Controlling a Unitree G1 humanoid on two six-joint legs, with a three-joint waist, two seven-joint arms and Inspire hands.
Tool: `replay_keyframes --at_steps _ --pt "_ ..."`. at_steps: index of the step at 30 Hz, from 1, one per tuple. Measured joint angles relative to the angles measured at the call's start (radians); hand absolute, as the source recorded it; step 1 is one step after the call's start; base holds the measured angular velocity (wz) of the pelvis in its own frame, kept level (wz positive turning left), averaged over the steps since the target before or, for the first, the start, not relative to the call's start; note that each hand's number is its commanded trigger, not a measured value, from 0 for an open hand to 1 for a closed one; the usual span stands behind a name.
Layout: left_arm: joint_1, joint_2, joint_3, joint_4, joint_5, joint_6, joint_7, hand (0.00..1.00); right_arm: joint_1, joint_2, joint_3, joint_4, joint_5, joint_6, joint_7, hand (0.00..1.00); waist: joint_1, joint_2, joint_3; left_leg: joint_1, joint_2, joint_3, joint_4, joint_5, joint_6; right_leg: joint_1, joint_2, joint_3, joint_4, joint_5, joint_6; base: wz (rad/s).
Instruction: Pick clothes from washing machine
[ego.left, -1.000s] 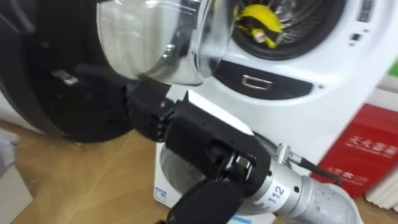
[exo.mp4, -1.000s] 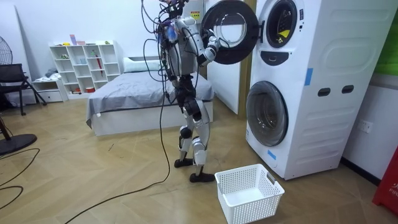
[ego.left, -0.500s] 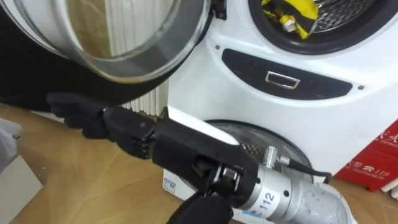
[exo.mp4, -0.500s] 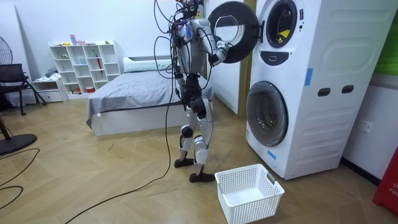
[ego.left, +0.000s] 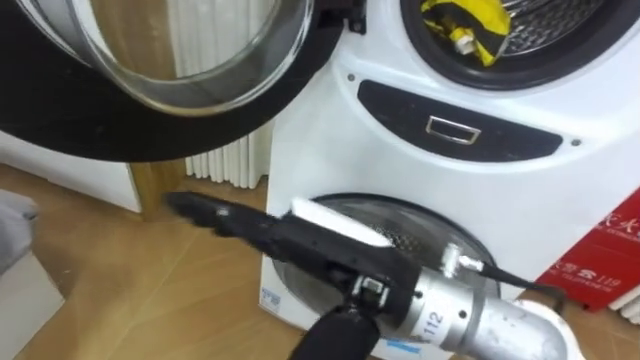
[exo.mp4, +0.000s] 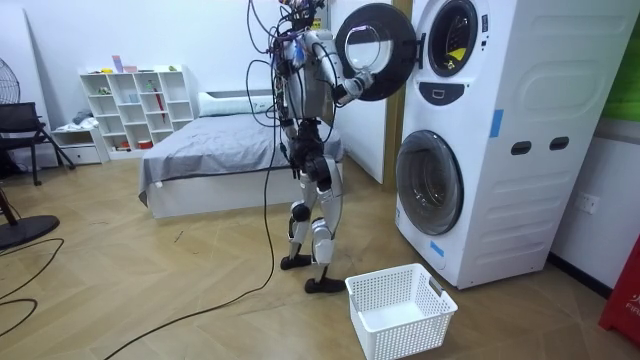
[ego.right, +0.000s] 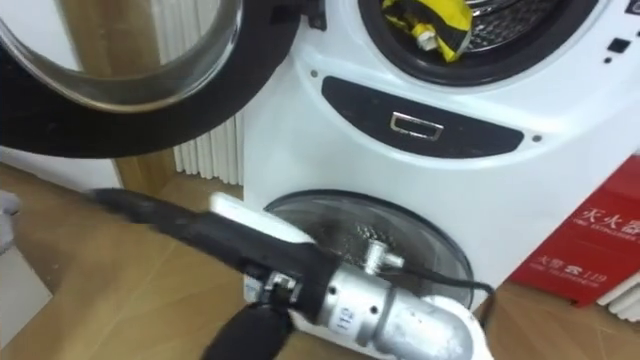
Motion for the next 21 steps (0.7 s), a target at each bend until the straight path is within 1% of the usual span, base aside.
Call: replay_keyframes --at_steps 1,3,4,6,7,8,9,11,13,14,17,21 --pt "0.005 -0.001 0.002 0.000 0.001 0.003 0.000 0.00 0.006 0.000 -0.019 0.002 -0.017 0.003 -0.011 0.00 -0.007 0.000 0.0000 0.002 0.000 0.004 0.001 0.000 0.000 -0.001 0.001 0.004 0.000 0.000 0.000 -0.15" --pt "0.020 -0.011 0.026 0.001 0.001 0.012 0.002 0.00 0.012 -0.001 -0.092 0.014 -0.068 0.005 -0.069 0.00 -0.038 0.005 0.0019 0.015 0.000 0.008 -0.001 0.000 0.001 0.007 0.010 0.015 0.001 0.001 0.001 -0.12" --pt "0.021 -0.012 0.029 0.001 0.001 0.013 0.003 0.00 0.012 0.001 -0.111 0.020 -0.072 0.005 -0.086 0.00 -0.044 0.007 0.0014 0.017 0.001 0.010 -0.001 -0.001 0.001 0.009 0.010 0.016 0.000 0.001 0.001 -0.09" --pt "0.022 -0.023 0.036 -0.001 0.002 0.013 0.014 0.00 0.012 0.006 -0.177 0.031 -0.083 0.005 -0.165 0.00 -0.054 0.017 0.0023 0.029 0.003 0.025 -0.007 -0.001 0.001 0.012 0.013 0.023 0.001 0.001 0.001 -0.16" --pt "0.022 -0.027 0.036 -0.002 0.002 0.014 0.018 0.00 0.012 0.007 -0.188 0.031 -0.084 0.005 -0.181 0.00 -0.059 0.021 0.0009 0.031 0.003 0.028 -0.007 -0.002 0.001 0.013 0.013 0.024 0.001 0.001 0.001 -0.14" --pt "0.023 -0.033 0.037 -0.002 0.002 0.015 0.020 0.00 0.011 0.009 -0.202 0.031 -0.084 0.005 -0.213 0.00 -0.068 0.029 -0.0029 0.032 0.004 0.031 -0.007 -0.002 0.001 0.013 0.013 0.025 0.001 0.001 0.001 -0.13" --pt "0.021 -0.038 0.037 -0.003 0.003 0.017 0.021 0.00 0.010 0.014 -0.217 0.031 -0.086 0.005 -0.238 0.00 -0.070 0.034 -0.0053 0.035 0.004 0.039 -0.007 -0.002 0.001 0.013 0.012 0.034 0.002 0.001 0.001 -0.12" --pt "0.020 -0.044 0.037 -0.006 0.002 0.022 0.024 0.00 0.009 0.018 -0.232 0.034 -0.078 0.005 -0.276 0.00 -0.076 0.041 -0.0057 0.036 0.004 0.041 -0.006 -0.002 0.001 0.013 0.011 0.038 0.002 0.001 0.001 -0.05" --pt "0.021 -0.046 0.035 -0.005 0.002 0.030 0.025 0.00 -0.012 0.018 -0.236 0.056 -0.016 0.012 -0.297 0.00 -0.095 0.046 -0.0043 0.036 0.004 0.038 -0.004 -0.002 0.001 0.016 0.010 0.036 0.001 0.001 0.001 0.02" --pt "0.022 -0.046 0.035 -0.004 0.003 0.032 0.026 0.00 -0.025 0.018 -0.245 0.067 0.022 0.018 -0.309 0.00 -0.098 0.048 -0.0045 0.036 0.004 0.037 -0.004 -0.002 0.001 0.016 0.010 0.037 0.001 0.001 0.001 0.00" --pt "0.025 -0.048 0.035 -0.004 0.005 0.033 0.037 0.00 -0.058 0.018 -0.268 0.073 0.083 0.021 -0.352 0.00 -0.098 0.050 -0.0038 0.040 0.004 0.039 -0.001 -0.002 0.001 0.020 0.010 0.041 0.000 0.001 0.001 0.00" --pt "0.022 -0.048 0.028 -0.008 0.002 0.043 0.037 0.00 -0.120 0.026 -0.268 0.116 0.196 0.020 -0.418 0.00 -0.095 0.054 -0.0023 0.058 0.004 0.040 0.000 -0.002 0.001 0.039 0.011 0.040 -0.001 0.000 0.002 0.01"
